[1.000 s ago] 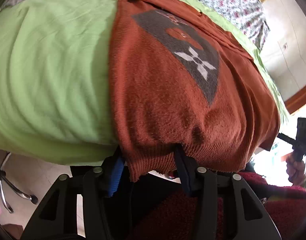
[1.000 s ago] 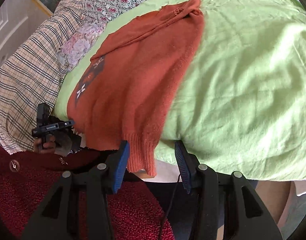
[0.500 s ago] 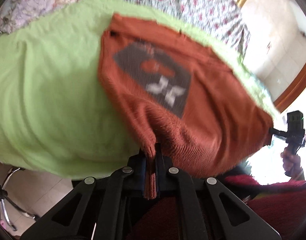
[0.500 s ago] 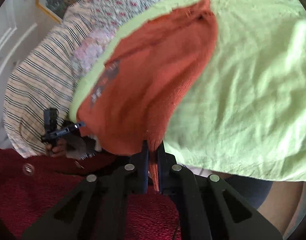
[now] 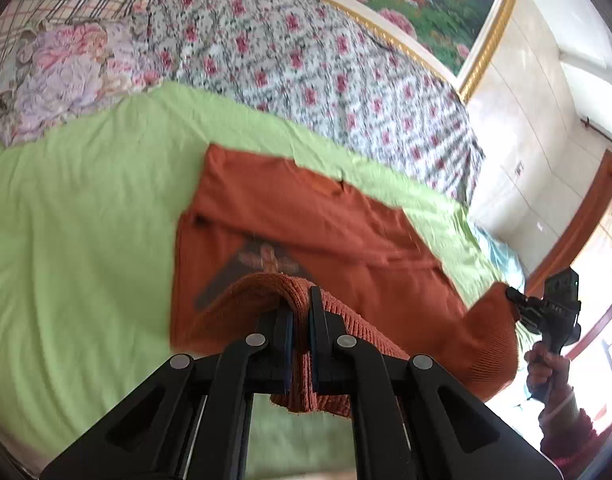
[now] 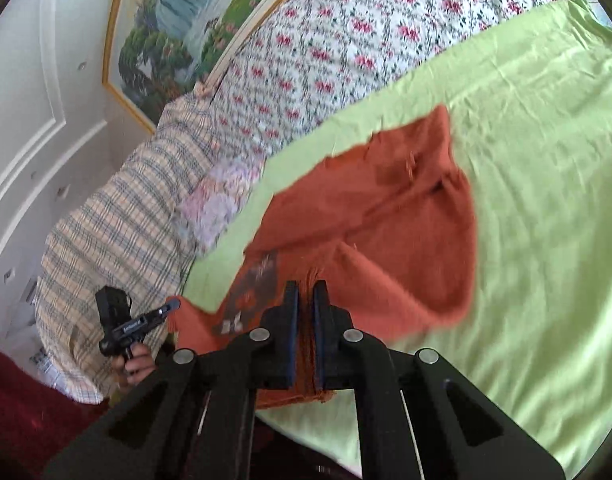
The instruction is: Fold small clothes
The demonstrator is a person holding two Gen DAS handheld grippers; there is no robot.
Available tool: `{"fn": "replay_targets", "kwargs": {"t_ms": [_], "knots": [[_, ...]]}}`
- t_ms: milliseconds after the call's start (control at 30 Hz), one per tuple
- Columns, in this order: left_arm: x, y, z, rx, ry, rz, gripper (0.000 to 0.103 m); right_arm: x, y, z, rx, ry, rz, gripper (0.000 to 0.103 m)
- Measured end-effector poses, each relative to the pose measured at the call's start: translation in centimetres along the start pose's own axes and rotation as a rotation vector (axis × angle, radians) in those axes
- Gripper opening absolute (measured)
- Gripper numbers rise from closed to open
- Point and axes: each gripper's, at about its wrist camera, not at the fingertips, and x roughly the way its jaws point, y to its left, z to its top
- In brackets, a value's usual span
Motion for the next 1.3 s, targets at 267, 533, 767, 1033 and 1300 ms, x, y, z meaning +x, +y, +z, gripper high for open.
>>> {"fn": "replay_targets", "kwargs": {"t_ms": [267,533,767,1033,1300], "knots": [[6.0,1.5,6.8,-0.042,-0.085,0.032,0.004,3.6,-2.3,7.2,0.014,-0.048,-0.081,0.008],[11.9,3.3,12.1,-0.062,-0.096,0.108,0.004,7.6,-5.3,13.4,0.06,-0.082,-0.161,0.008],[16.4,5.2,14.6,-0.094,-0.074,0.147,0.004,10.7,-8.1,17.3,0.068,-0.096,-0.256,0.002],[21.9,7.3,14.4,-0.134,0.025,0.204,0.004,14.5,-9.6,17.8,0.056,0.012,-0.317,0.002],[21.2,8.0,13.5,-0.134,0.091,0.178,0.015,14.0,-10.6,15.8,0.032,0.052,-0.37,0.056]]}}
